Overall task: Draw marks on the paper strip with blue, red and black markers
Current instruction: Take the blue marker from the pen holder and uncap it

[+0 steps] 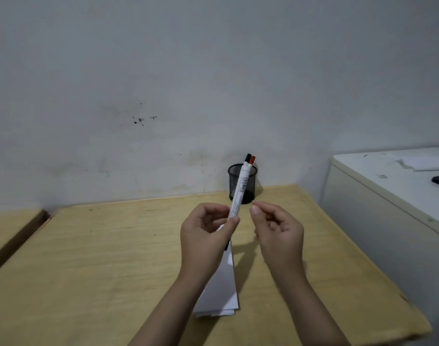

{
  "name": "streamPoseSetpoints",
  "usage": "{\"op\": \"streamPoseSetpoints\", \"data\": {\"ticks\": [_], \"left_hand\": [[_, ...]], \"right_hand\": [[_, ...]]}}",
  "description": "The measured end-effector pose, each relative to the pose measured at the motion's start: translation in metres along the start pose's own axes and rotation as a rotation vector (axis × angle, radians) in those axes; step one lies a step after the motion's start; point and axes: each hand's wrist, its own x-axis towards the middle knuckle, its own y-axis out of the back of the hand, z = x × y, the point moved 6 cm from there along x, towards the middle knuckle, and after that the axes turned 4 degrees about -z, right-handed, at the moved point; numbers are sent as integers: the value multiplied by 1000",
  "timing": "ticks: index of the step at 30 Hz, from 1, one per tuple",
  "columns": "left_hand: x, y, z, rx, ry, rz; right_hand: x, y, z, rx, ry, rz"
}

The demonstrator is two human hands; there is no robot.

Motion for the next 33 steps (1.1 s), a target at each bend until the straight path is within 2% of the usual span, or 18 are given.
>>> {"op": "streamPoseSetpoints", "data": {"ticks": [3,6,10,14,18,25,30,33], "left_hand": [[-8,-1,-1,43,-55,-26],[-14,2,-1,89,-75,-41],[-17,5,-8,226,-28,-76],[-19,2,-11,214,-2,-63],[-20,-1,-8,223,-71,-87],[-23,1,-4,328,-194,-80],[-24,2,-9,299,-93,-120],[-29,7,-13,209,-5,-141]], "right_hand": [[-1,-12,-1,20,-77,-19],[-1,-14,-5,2,-76,-11],[2,-7,-9,51,-74,44],[1,-6,-5,93,-135,25],[-5,-12,1,37,-171,-89],[-1,-8,3,70,-184,-58],[-3,-9,2,146,-168,-75],[-3,0,-3,252,-185,-25]]}}
